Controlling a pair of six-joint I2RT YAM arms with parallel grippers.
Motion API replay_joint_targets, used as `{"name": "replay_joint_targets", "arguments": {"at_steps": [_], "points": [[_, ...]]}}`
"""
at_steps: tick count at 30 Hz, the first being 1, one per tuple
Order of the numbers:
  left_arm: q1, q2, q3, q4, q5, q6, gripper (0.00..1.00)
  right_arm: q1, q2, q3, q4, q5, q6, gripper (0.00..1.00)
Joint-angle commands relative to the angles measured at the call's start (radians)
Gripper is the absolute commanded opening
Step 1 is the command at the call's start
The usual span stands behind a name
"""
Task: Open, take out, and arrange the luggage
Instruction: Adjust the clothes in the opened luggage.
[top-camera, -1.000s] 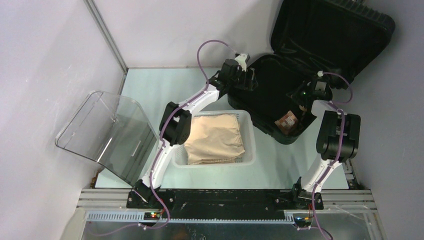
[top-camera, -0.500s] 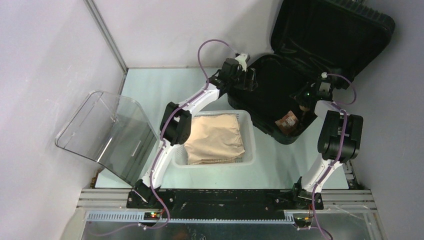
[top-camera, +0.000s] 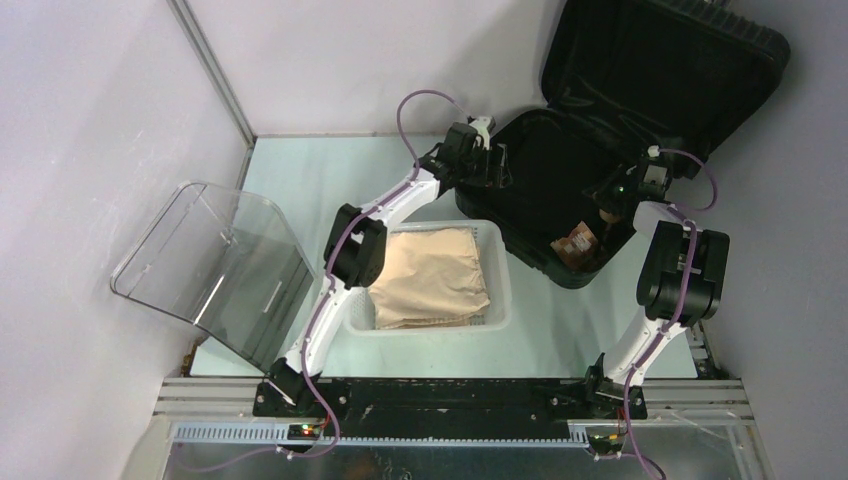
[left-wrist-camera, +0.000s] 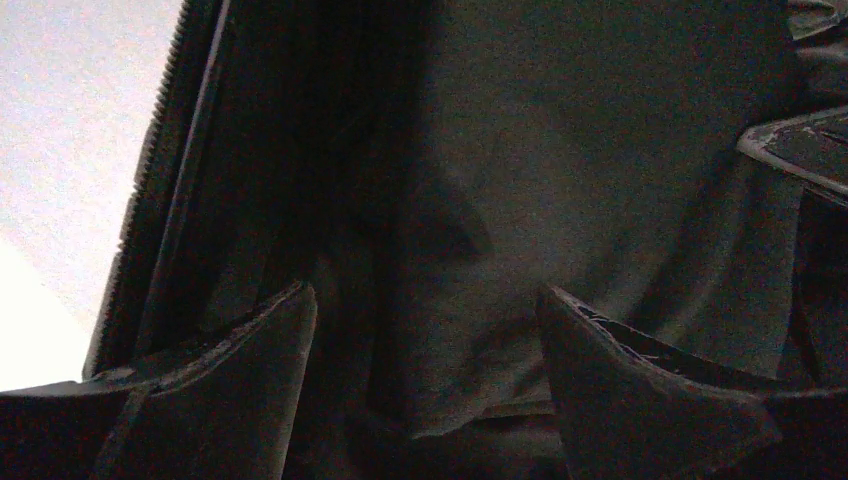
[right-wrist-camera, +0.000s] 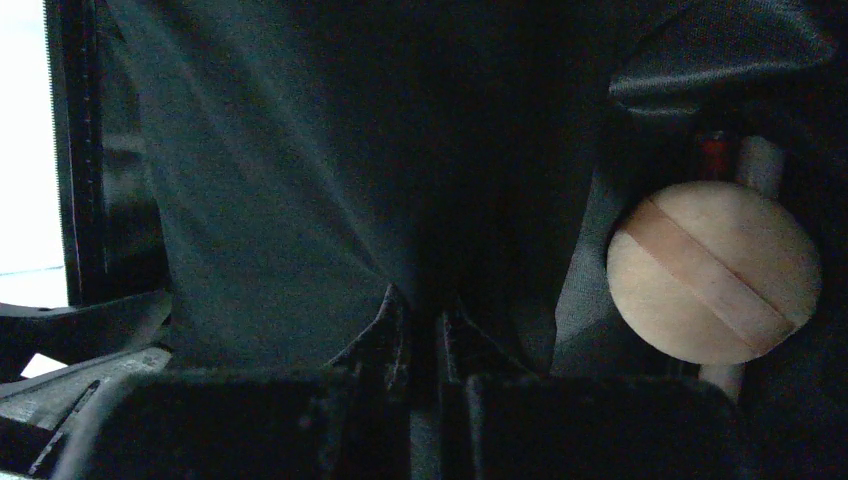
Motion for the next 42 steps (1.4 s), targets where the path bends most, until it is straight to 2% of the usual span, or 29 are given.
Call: {"name": "replay_joint_targets", "arguments": {"at_steps": [1, 7, 15, 17, 19, 20, 21, 22, 23, 24, 25, 26, 29, 33, 42], "points": [[0.007, -0.002, 0.030, -0.008, 0.034, -0.065, 0.87, -0.039, -0.008, 0.041, 0.022, 0.061, -0.036, 0.00], [0.007, -0.005, -0.025, 0.065, 0.124, -0.157, 0.82, -0.039, 0.000, 0.041, 0.036, 0.050, -0.024, 0.00], [0.007, -0.043, -0.050, 0.099, 0.188, -0.170, 0.75, -0.039, -0.004, 0.041, 0.057, 0.025, 0.008, 0.01], [0.008, -0.045, -0.050, 0.106, 0.196, -0.167, 0.67, -0.039, -0.009, 0.041, 0.056, 0.023, 0.009, 0.02], [0.008, -0.047, -0.049, 0.116, 0.216, -0.173, 0.51, -0.039, -0.014, 0.041, 0.053, 0.023, 0.009, 0.03], [0.008, -0.049, -0.048, 0.119, 0.223, -0.179, 0.37, -0.039, -0.018, 0.042, 0.049, 0.023, 0.008, 0.04], [0.008, -0.051, -0.046, 0.119, 0.233, -0.182, 0.31, -0.039, -0.019, 0.042, 0.047, 0.023, 0.009, 0.05], [0.009, -0.056, -0.044, 0.118, 0.238, -0.188, 0.19, -0.039, -0.025, 0.043, 0.045, 0.021, 0.010, 0.07], [0.009, -0.060, -0.042, 0.115, 0.246, -0.190, 0.14, -0.039, -0.029, 0.042, 0.042, 0.020, 0.011, 0.09], [0.011, -0.072, -0.041, 0.114, 0.249, -0.193, 0.05, -0.039, -0.039, 0.042, 0.041, 0.017, 0.013, 0.16], [0.012, -0.079, -0.040, 0.110, 0.248, -0.193, 0.02, -0.039, -0.053, 0.041, 0.033, 0.016, 0.016, 0.25], [0.014, -0.095, -0.041, 0.106, 0.244, -0.190, 0.00, -0.039, -0.063, 0.041, 0.028, 0.019, 0.016, 0.29], [0.019, -0.123, -0.040, 0.095, 0.217, -0.182, 0.00, -0.028, -0.119, 0.042, -0.003, 0.062, -0.021, 0.54], [0.026, -0.159, -0.030, 0.077, 0.186, -0.172, 0.00, -0.034, -0.158, 0.041, -0.012, 0.104, -0.046, 0.80], [0.042, -0.181, -0.017, 0.072, 0.168, -0.150, 0.00, -0.041, -0.102, 0.108, 0.002, 0.093, -0.065, 0.72]]}}
